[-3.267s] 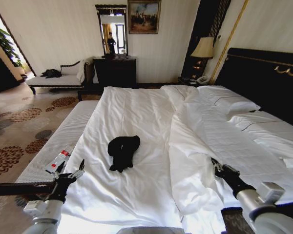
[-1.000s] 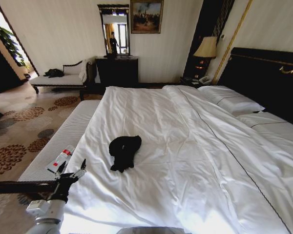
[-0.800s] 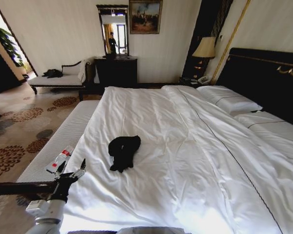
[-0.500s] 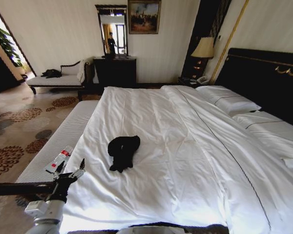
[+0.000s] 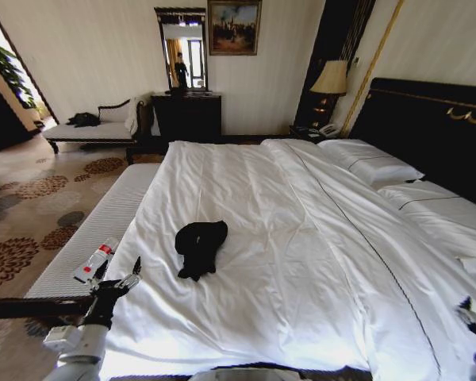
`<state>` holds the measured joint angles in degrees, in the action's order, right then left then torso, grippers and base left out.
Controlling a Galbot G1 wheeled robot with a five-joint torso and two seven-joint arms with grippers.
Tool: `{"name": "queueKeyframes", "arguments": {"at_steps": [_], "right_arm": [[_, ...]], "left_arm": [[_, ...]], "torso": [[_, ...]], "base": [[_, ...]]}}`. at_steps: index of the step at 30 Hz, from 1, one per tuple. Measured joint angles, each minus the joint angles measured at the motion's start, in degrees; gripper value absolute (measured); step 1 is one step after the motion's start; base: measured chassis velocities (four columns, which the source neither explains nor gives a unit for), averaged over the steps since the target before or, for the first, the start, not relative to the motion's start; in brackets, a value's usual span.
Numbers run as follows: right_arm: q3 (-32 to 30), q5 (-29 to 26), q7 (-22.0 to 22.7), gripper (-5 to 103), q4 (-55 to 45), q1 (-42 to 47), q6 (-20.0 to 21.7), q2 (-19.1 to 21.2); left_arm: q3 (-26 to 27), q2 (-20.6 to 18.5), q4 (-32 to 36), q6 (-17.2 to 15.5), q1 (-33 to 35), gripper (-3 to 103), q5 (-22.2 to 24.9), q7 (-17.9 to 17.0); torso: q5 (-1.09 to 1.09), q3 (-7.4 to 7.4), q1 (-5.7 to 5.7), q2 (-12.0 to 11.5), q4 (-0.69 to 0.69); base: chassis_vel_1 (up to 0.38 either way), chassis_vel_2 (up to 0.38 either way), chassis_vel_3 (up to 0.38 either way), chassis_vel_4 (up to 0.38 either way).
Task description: Fold the clothes on the bed.
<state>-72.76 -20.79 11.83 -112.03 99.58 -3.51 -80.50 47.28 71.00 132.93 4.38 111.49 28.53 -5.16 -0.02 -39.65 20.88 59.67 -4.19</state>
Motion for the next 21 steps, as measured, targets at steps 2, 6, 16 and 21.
{"name": "queueKeyframes", "arguments": {"at_steps": [2, 6, 16, 21], "right_arm": [[0.73, 1.04, 0.00, 100, -0.85, -0.01, 0.12, -0.29], [2.54, 3.11, 0.03, 100, -3.22, 0.17, 0.59, -0.72], [4.52, 4.19, 0.08, 100, -7.07, 3.78, -0.07, -1.57], [7.15, 6.29, 0.05, 100, -8.04, 4.11, -0.37, -2.94]], "left_arm": [[0.01, -0.04, 0.01, 0.00, 0.09, 100, -0.01, 0.00], [0.01, -0.15, 0.10, 0.00, 0.18, 100, -0.03, 0.02], [-2.81, -0.21, -0.21, -0.57, -0.86, 100, -2.28, -0.10], [-3.27, -0.26, -0.20, -0.92, -1.17, 100, -2.54, -0.32]], "torso": [[0.00, 0.00, 0.00, 0.00, 0.00], [0.00, 0.00, 0.00, -0.01, 0.00], [0.02, 0.00, 0.00, -0.01, -0.01], [0.03, 0.00, 0.00, -0.01, -0.01]], "base": [[0.000, 0.000, 0.000, 0.000], [0.000, 0.000, 0.000, 0.000], [0.028, 0.022, -0.030, -0.029], [0.125, 0.140, -0.131, -0.147]]}}
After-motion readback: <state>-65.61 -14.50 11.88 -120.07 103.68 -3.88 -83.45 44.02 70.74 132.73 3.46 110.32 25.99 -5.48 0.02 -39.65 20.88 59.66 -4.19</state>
